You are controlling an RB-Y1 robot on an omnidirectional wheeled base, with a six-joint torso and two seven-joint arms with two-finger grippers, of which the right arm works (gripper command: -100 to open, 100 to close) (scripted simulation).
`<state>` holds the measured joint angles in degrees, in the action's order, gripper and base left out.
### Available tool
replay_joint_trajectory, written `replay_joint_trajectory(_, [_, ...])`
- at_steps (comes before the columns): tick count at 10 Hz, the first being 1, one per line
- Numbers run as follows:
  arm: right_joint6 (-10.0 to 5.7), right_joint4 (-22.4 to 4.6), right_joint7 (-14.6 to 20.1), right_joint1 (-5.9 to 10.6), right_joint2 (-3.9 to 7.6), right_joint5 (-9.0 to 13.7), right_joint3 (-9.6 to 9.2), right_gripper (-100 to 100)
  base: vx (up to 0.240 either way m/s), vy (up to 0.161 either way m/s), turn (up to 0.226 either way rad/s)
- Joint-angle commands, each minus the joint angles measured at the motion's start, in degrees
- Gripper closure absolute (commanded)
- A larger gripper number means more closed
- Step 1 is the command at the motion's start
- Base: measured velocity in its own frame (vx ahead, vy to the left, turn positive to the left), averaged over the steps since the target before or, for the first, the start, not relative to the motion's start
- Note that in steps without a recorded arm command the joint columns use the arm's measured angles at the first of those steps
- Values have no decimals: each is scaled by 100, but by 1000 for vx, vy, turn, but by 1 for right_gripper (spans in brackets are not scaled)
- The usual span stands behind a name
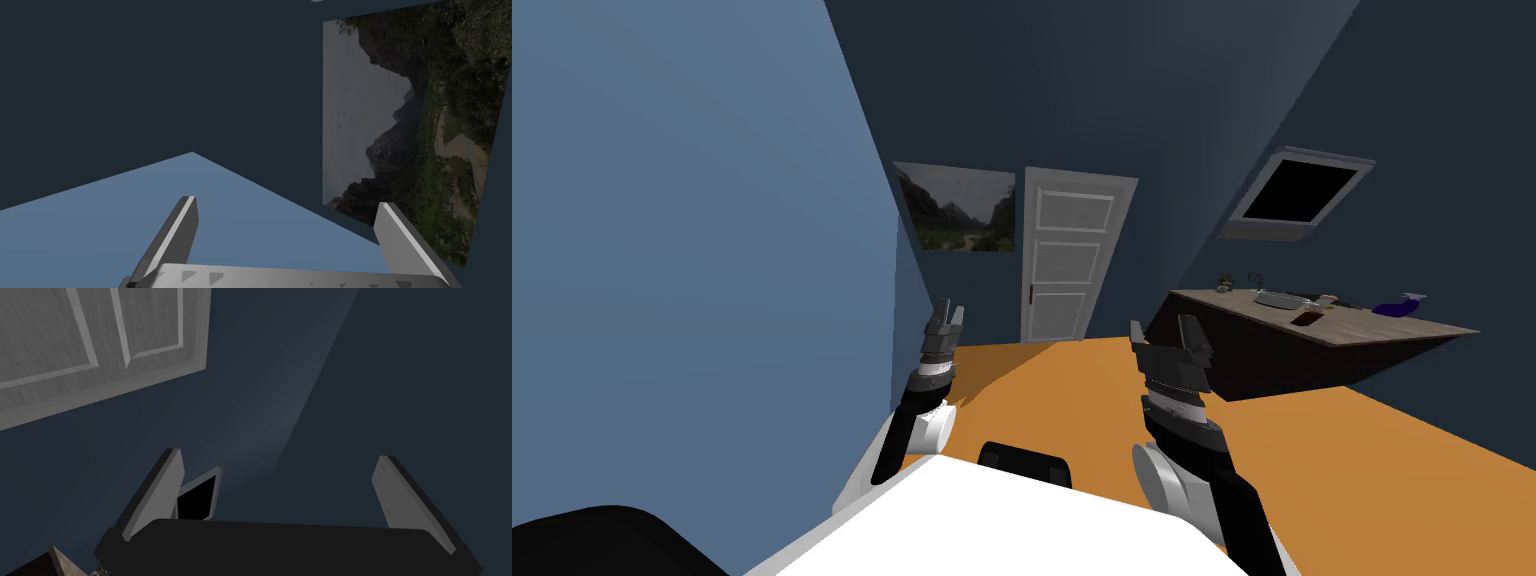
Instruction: Pull the door open
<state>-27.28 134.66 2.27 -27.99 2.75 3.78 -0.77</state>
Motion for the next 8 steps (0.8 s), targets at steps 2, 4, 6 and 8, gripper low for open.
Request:
replay_joint_trajectory(2, [-80, -325, 273, 73, 51, 153, 31, -100, 82, -1, 180])
replay_joint_trajectory(4, [-136, -551, 463, 123, 82, 259, 53, -100, 121, 5, 125])
replay_joint_trajectory(6, [-180, -732, 615, 163, 105, 344, 70, -100, 85, 14, 94])
replay_joint_trajectory(8, [-230, -932, 783, 208, 128, 438, 89, -100, 63, -3, 107])
